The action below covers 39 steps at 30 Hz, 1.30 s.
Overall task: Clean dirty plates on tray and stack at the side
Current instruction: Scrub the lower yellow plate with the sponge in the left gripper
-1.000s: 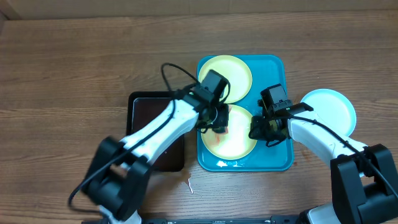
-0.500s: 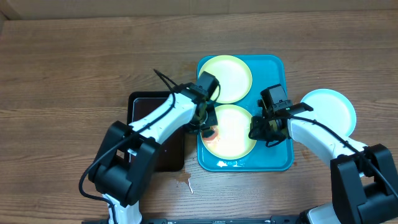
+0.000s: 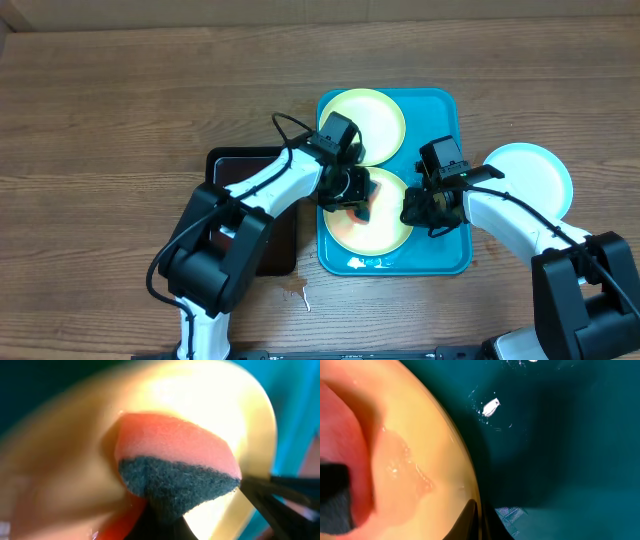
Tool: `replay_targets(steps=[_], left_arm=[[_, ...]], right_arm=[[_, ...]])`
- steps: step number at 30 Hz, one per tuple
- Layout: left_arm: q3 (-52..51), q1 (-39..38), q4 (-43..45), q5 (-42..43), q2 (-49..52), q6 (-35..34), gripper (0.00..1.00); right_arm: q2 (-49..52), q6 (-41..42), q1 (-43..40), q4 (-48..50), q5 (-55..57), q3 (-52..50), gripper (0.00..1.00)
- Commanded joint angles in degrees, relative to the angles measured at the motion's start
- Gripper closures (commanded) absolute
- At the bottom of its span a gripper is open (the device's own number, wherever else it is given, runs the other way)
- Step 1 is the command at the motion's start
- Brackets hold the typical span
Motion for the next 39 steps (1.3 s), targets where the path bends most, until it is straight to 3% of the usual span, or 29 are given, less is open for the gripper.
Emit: replay_targets(steps=[1,7,13,19,31,39], left_arm=[[0.46,-1.51,-1.64,9.77,1.68,2.01,0.96],[0.57,-1.40,-9.14,2.91,1.68,-0.31,0.96],[5.81,-0.48,-19.69,-14.97,1.68,-6.36,0.96],[11.37,-0.90,-23.74,-28.57,1.68,-5.55,0.96],[11.32,-0.81,-13.90,-27.10,2.47,-1.53,0.96],[11.32,-2.43,-8.11,-1.31,7.30,1.11,0.96]], right_arm=[[0.50,-0.31,0.13,-0.39,1.18,-0.17,0.96],[0.50,-0.31,0.13,-0.48,1.16,-0.17,0.96],[0.50,-0.31,0.13,-0.46,1.16,-0.17,0.96],[0.50,-0.31,0.13,-0.31,1.18,-0.17,0.96],[0.50,-0.31,0.13,0.02,1.18,-0.17,0.96],[0.50,-0.31,0.13,0.20,1.18,-0.17,0.96]])
